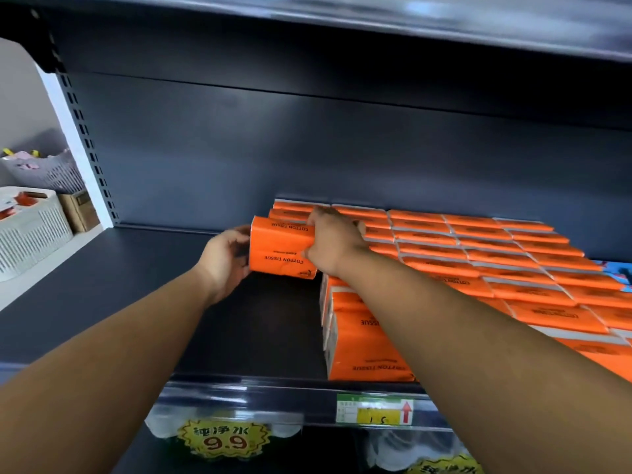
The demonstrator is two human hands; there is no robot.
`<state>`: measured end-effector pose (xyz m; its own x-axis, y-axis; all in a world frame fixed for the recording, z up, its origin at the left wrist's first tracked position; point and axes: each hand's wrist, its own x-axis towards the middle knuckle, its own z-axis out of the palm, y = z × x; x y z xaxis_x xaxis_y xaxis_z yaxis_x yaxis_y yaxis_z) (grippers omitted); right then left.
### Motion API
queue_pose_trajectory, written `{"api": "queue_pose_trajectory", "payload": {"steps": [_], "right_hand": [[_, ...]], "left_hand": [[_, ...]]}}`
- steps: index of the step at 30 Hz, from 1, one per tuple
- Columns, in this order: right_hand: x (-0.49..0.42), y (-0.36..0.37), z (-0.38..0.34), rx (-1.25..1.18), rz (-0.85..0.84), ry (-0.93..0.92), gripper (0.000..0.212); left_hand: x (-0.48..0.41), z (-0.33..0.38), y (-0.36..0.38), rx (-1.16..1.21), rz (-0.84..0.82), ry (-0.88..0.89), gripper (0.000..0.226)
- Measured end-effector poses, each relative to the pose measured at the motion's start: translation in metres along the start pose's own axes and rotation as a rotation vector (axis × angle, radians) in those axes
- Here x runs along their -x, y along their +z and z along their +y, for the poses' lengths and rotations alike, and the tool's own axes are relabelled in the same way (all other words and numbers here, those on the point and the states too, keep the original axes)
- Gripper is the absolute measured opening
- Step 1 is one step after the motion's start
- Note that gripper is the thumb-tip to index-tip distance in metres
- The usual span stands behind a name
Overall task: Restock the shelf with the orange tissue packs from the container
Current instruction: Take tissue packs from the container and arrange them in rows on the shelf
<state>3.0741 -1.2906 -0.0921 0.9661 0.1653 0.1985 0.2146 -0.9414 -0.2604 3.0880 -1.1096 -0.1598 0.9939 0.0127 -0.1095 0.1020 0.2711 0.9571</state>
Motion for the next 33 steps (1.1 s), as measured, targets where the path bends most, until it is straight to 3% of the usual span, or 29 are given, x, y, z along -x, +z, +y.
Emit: {"api": "queue_pose_trajectory", "payload": {"steps": [4,9,12,15,18,20,23,28,33], "right_hand": [[0.0,0.004,-0.001,0.137,-0.026,0.04,0.054],[-0.001,0.006,-0.004,0.162,-0.064,0.024,0.067],[-0.001,0.005,-0.007,0.271,-0.094,-0.014,0.055],[0.0,0.0,-0.013,0.374,-0.105,-0.041,0.014],[0.002,-0.001,-0.014,0.391,-0.11,-0.014,0.027],[0.003,-0.001,-0.014,0.398,-0.109,-0.032,0.012],[0.006,-0.001,-0.013,0.401,-0.136,-0.027,0.036],[0.007,-0.01,-0.009,0.31,-0.008,-0.059,0.038],[0.03,-0.033,-0.004,0.246,0.038,-0.065,0.045]], "left_hand": [[-0.001,-0.002,-0.003,-0.277,-0.102,0.028,0.073],[-0.009,-0.014,-0.005,-0.485,-0.034,0.08,0.056],[-0.002,-0.013,0.005,-0.401,-0.03,0.076,0.04],[0.006,-0.008,0.02,-0.164,-0.095,0.015,0.035],[0.004,-0.008,0.023,-0.184,-0.179,-0.014,0.054],[0.001,-0.008,0.018,-0.218,-0.157,-0.039,0.05],[-0.001,-0.005,0.014,-0.358,-0.084,-0.038,0.058],[0.013,0.005,0.022,-0.555,0.054,0.13,0.068],[0.033,0.026,0.022,-0.891,0.19,0.325,0.056]]}}
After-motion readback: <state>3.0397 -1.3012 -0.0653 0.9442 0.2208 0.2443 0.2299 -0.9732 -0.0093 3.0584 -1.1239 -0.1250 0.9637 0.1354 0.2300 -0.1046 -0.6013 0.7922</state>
